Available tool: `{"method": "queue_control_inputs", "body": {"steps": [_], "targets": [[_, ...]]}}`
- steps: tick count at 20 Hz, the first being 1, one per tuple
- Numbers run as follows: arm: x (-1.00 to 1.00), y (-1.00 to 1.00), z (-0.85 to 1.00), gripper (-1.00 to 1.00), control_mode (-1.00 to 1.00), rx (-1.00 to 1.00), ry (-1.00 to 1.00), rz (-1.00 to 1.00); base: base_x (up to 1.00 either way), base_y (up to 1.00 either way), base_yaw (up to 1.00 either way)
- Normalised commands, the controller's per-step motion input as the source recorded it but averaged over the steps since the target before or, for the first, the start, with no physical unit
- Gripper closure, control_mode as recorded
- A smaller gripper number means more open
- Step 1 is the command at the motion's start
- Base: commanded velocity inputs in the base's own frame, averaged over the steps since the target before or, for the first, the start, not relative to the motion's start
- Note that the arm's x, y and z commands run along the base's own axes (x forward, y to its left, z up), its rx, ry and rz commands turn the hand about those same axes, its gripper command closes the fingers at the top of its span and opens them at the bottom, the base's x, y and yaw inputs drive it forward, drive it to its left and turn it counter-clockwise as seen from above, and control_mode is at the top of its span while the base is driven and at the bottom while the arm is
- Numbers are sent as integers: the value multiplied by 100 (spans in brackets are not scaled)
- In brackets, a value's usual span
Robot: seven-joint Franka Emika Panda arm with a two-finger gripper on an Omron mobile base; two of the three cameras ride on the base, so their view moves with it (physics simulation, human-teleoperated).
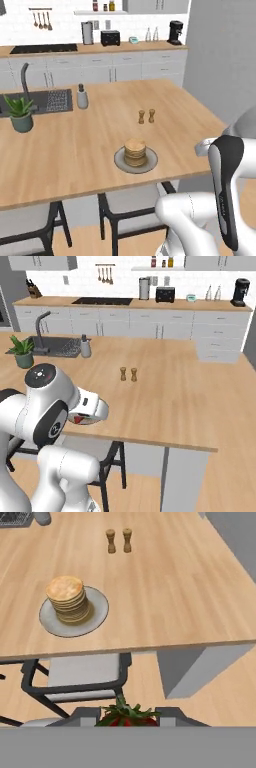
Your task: Take the strawberry from the fridge and place it on top of the pancake, located on the dining counter.
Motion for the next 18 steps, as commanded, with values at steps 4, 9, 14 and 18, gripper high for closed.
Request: {"method": "queue_control_inputs", "body": {"steps": [4,9,14,18], "targets": [[0,0,0,100,100,0,0,0,71,0,49],[0,0,0,100,100,0,0,0,81,0,47],[0,0,0,100,100,0,0,0,97,0,36],[0,0,0,100,100,0,0,0,99,0,19]]}}
